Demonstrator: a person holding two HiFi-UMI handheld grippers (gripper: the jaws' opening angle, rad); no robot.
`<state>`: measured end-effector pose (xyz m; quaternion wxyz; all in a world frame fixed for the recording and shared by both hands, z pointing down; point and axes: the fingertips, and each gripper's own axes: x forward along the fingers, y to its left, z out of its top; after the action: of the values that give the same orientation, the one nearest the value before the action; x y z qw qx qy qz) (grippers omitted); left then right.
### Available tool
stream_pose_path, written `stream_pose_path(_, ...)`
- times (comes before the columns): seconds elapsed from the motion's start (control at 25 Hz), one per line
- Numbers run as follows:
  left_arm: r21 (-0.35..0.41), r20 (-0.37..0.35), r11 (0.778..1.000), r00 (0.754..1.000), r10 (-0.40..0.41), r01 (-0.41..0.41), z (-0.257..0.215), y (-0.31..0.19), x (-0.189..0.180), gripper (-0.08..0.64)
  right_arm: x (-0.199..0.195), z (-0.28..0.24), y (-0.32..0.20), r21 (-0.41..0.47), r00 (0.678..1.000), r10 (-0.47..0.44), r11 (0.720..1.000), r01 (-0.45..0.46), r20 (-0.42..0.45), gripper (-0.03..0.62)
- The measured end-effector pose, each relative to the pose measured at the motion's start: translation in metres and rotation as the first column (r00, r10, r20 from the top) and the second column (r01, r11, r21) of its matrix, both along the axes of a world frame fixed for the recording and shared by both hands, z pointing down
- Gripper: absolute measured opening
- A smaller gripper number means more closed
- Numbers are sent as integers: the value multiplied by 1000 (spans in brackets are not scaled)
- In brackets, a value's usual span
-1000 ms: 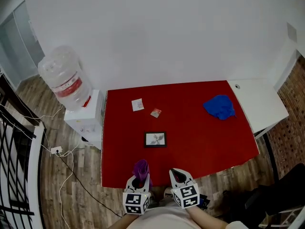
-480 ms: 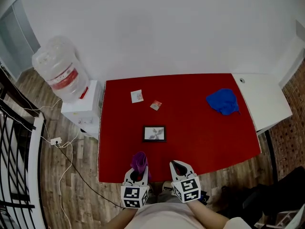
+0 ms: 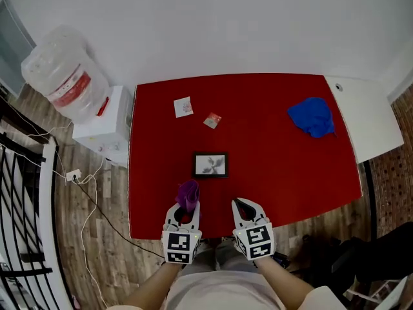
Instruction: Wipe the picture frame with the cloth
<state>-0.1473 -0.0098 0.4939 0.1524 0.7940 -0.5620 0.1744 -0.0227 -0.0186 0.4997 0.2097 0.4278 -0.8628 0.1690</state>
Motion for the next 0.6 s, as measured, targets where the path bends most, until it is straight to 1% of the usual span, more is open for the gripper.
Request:
stream_pose_path(0.24,4,90,998,994,70,-70,17,-37,2,61,-7,16,-29,0,1000,21,1000,-21,4,5)
stream_pose_path(0.32,1,132,994,985,107,-108,29,-49,3,61,-10,21,-40,1,1000,28,1000,-28,2,5)
stream_pose_path(0.36,1,169,991,977,133,-135,36,-56,3,61,-11,24,-45,1,1000,31,1000,-31,-1,5)
stream_pose_path(0.4,-2,218,986,963,161,-165,43,-64,2,61,-12,26,-49,2,999,33,999,-33,-6,5)
stream_pose_path(0.48,-23,330,975,919,214,-219,58,-82,-1,61,-14,33,-54,1,999,33,999,-33,-15,5)
stream_pose_path(0.52,-41,386,969,891,239,-242,66,-92,-4,61,-14,36,-56,-2,999,33,999,-33,-17,5)
stream_pose_path(0.56,-62,444,962,856,264,-265,73,-102,-5,61,-15,38,-57,-7,999,35,999,-35,-17,4)
stream_pose_path(0.6,-86,504,953,813,292,-289,79,-113,-7,61,-15,41,-58,-12,999,38,999,-38,-15,5)
